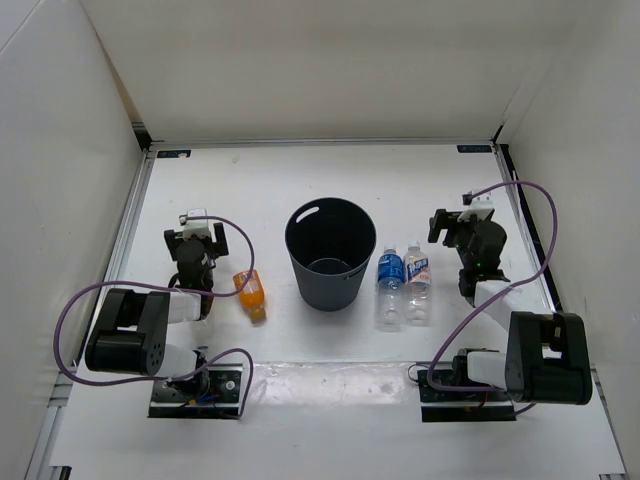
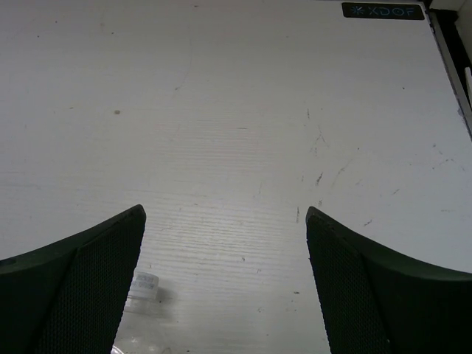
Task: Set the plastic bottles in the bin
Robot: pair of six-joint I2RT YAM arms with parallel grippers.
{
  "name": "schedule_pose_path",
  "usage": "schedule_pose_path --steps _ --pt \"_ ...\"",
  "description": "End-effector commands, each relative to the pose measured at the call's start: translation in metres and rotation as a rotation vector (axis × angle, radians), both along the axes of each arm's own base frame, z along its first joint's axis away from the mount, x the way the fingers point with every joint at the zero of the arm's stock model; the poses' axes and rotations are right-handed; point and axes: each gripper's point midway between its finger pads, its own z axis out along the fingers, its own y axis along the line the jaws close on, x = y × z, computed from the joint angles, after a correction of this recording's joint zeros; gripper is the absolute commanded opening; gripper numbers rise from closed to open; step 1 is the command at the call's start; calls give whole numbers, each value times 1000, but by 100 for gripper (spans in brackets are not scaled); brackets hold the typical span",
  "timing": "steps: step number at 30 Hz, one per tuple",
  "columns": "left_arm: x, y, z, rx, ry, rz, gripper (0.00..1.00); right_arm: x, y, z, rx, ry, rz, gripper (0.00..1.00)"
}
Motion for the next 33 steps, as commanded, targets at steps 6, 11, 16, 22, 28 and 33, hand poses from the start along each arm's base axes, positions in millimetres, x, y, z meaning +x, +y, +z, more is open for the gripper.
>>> schedule_pose_path --steps 6,11,16,22,28,33 --pt "6 -7 15 -8 -41 -36 100 4 4 12 -10 -55 2 90" --pt "6 -6 15 -9 -41 -34 100 4 3 12 -10 -55 0 90" --pt "6 -7 16 -11 -43 -36 100 4 2 11 -7 -53 -2 90" --pt "5 -2 27 -22 -71 -5 100 3 1 11 -16 -54 -24 90" --pt "-8 14 67 -27 -26 95 100 15 -17 22 30 24 -79 90" --pt "-18 21 114 -58 -52 156 100 9 -12 32 33 -2 -45 90"
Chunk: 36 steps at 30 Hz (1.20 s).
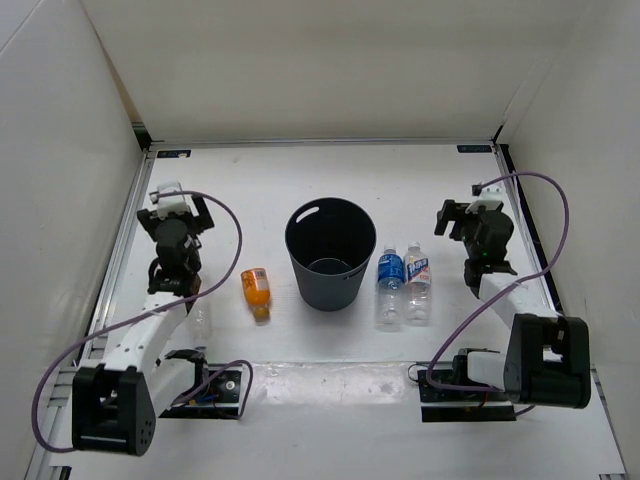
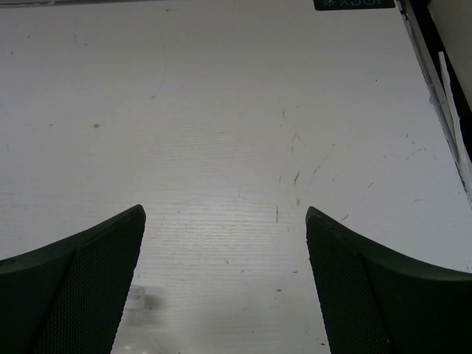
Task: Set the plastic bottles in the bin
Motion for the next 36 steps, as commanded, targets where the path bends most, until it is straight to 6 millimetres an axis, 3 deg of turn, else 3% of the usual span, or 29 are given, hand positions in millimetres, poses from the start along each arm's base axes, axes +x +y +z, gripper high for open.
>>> schedule_pose_path --steps 1,2,4,5,8,9,10,11,12,13,16,17,19,20,26,28,36 --pt "-17 11 7 -41 82 84 100 0 3 22 9 -45 17 90" --pt "-17 11 19 -85 69 99 100 -1 1 28 10 -54 6 90" --pt "-23 14 24 -169 68 150 100 -3 -3 35 24 -56 -11 90" --pt "-34 12 25 -183 162 163 100 -3 -5 42 28 -71 -17 90" --pt "-52 -6 28 -247 321 90 100 -2 -6 56 8 -95 -12 90" --pt "-53 -9 26 -291 331 98 100 -1 -7 64 9 -107 -14 90" --pt "-54 -10 25 -336 340 115 100 -3 -6 60 9 -77 -12 90" --pt "-54 -21 18 -439 353 109 100 0 -7 73 8 -95 -12 90" --pt "-50 -29 21 -467 359 68 100 -1 -5 69 11 -69 -5 90" --pt "-43 -51 11 -509 434 -28 100 -1 -4 66 4 -48 5 90" --pt "-52 -74 -3 -618 573 -44 100 -2 -1 68 -7 -40 34 90" --pt "-55 -80 -26 -623 681 -30 100 -4 1 66 -7 -34 40 90" --pt "-56 -98 -40 -635 746 -59 100 -5 2 67 -4 -33 46 90" --pt "-56 -116 -41 -614 753 -113 100 -6 2 63 -4 -22 48 90" --pt "-80 -165 -79 -645 849 -180 100 -8 -3 57 -35 -3 85 90" --pt "-86 -175 -85 -644 867 -192 100 -8 -7 55 -35 4 94 90" --pt "-102 -178 -100 -611 929 -154 100 -7 -15 45 -49 53 124 90"
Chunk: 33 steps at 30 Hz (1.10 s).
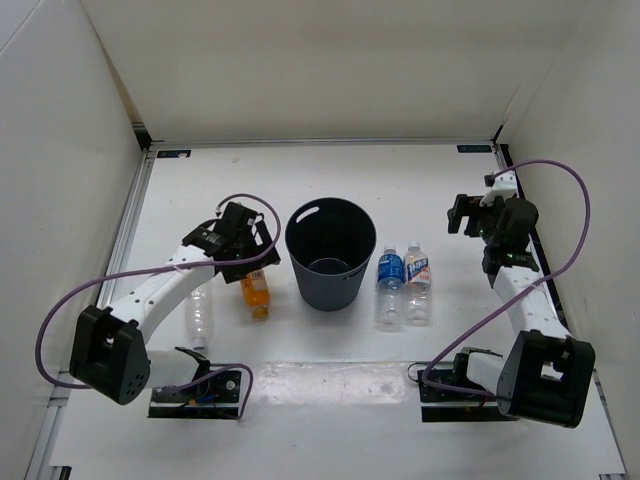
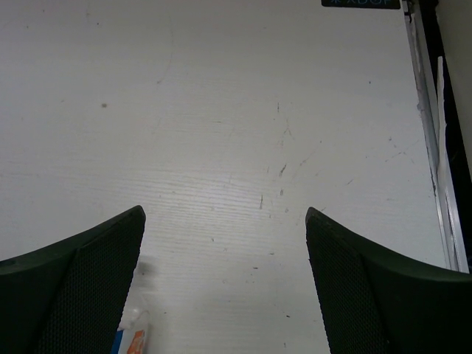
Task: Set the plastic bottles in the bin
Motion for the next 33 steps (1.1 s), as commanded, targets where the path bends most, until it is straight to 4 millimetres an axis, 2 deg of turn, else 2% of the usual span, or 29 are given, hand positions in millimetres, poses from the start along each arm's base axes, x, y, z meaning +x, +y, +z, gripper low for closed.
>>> schedule_pose_path --steps 1,5,21,26,28,33 --pt "-4 2 -4 8 19 33 100 8 0 17 -19 -24 40 90" --pt "-9 2 -18 27 72 29 100 8 -4 9 -3 23 27 90" --pt "-7 -3 -53 18 223 4 100 9 1 6 -3 44 44 90" --pt "-5 -7 -58 -3 240 -2 100 10 -3 3 2 57 34 90" --pt "-5 -7 -58 -4 244 -5 97 11 -3 4 4 57 34 90" --pt "-5 -8 -56 -6 237 -3 99 13 -2 2 10 60 40 90"
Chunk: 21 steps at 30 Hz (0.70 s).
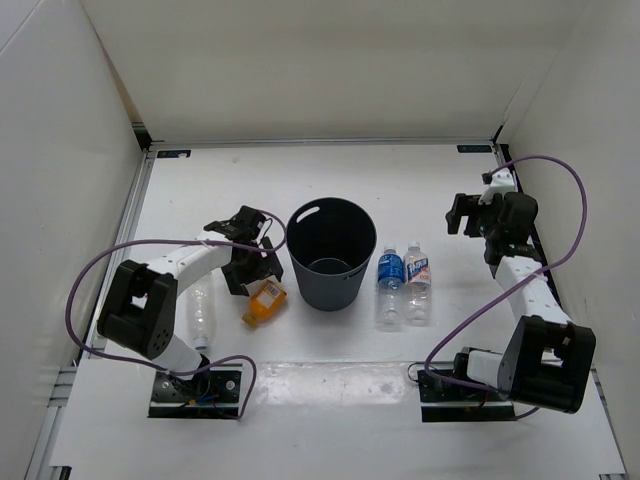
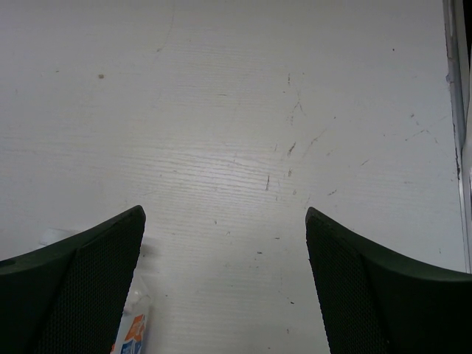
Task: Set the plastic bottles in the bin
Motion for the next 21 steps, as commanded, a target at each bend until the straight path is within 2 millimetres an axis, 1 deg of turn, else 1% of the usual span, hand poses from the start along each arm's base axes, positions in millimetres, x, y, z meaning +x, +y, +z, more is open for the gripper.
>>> schedule_pose_path --steps 1,4,5,6,7,8,9,10,11,12,13,14,15,17,18,19,20,21 --pt "13 -7 16 -34 -58 -1 99 12 0 22 -5 -57 15 90" --pt "14 -5 20 -28 -66 5 99 14 -2 22 0 -54 12 90" --pt "13 -5 24 -31 -71 3 99 14 -1 22 4 -55 13 90" --pt "14 1 27 1 -90 6 99 14 -2 22 3 -54 14 90" --pt "16 2 33 6 -106 5 99 14 -3 22 7 -52 8 90" --pt "18 8 42 31 -150 -4 99 15 -2 23 8 -55 10 90" --pt "19 10 46 42 -165 -16 99 14 -2 21 10 -50 12 90" --pt "22 14 57 51 -208 -15 99 14 -3 22 12 -53 11 90" --pt "23 19 60 77 -229 -30 99 14 -3 23 13 -54 14 90" --pt "25 19 64 80 -251 -42 99 14 -3 21 14 -48 14 90" --pt "24 23 65 99 -265 -84 99 14 -2 21 18 -48 18 90" --pt "26 25 76 97 -316 -94 99 15 -3 23 18 -51 17 90" --pt "27 25 75 108 -348 -153 99 15 -2 21 21 -47 21 90" --pt "27 23 89 93 -422 -196 99 17 -2 22 21 -49 24 90" --pt "27 16 94 71 -474 -233 99 17 -2 21 22 -49 24 90" --pt "26 11 92 74 -509 -324 99 18 -3 24 21 -55 22 90" --pt "24 6 94 57 -553 -362 99 19 -3 22 23 -49 22 90" --pt "20 0 99 52 -594 -416 99 19 -3 22 26 -47 26 90"
